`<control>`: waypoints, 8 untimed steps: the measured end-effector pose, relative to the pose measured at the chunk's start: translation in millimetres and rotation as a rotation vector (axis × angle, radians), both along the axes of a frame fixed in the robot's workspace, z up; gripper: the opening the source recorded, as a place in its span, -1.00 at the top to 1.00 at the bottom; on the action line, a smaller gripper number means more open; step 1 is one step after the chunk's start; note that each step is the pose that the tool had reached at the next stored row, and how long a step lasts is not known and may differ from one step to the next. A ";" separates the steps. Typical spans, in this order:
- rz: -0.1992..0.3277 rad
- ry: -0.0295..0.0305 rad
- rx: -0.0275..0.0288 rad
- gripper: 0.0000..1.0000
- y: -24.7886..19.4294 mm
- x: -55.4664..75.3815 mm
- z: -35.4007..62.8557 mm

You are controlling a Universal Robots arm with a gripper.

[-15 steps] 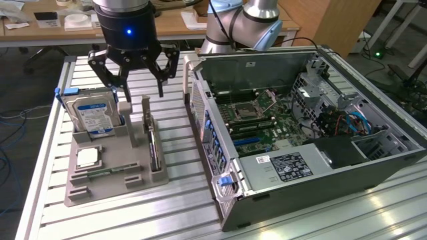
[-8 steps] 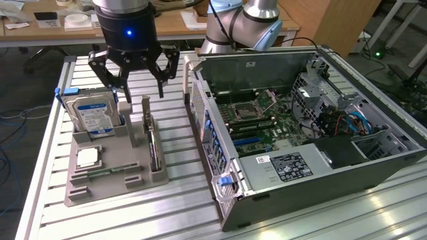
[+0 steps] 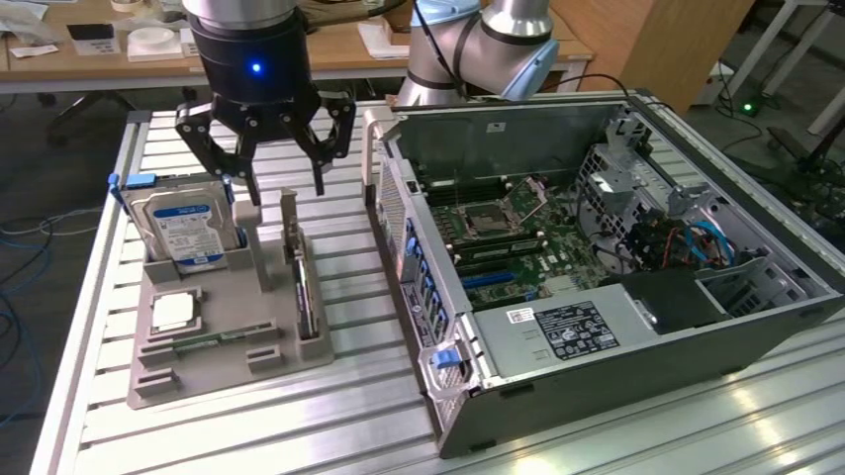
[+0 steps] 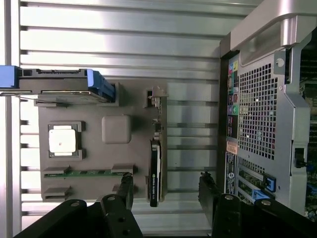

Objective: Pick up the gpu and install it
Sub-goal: 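Pick up the gpu and move the gpu toward the slot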

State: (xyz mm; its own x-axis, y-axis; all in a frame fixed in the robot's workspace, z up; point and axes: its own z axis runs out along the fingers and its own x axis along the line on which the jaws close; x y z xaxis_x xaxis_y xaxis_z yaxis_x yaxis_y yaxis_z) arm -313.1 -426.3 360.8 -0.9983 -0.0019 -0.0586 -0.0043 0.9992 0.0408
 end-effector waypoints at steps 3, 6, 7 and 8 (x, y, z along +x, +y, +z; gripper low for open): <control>0.000 -0.0005 0.0000 -0.29 -0.3 0.0 -0.5; 0.000 -0.0010 0.0000 -0.29 -0.6 0.0 -1.0; 0.000 -0.0011 0.0000 -0.29 -0.7 0.0 -1.1; 0.000 -0.0012 0.0000 -0.29 -0.8 0.0 -1.3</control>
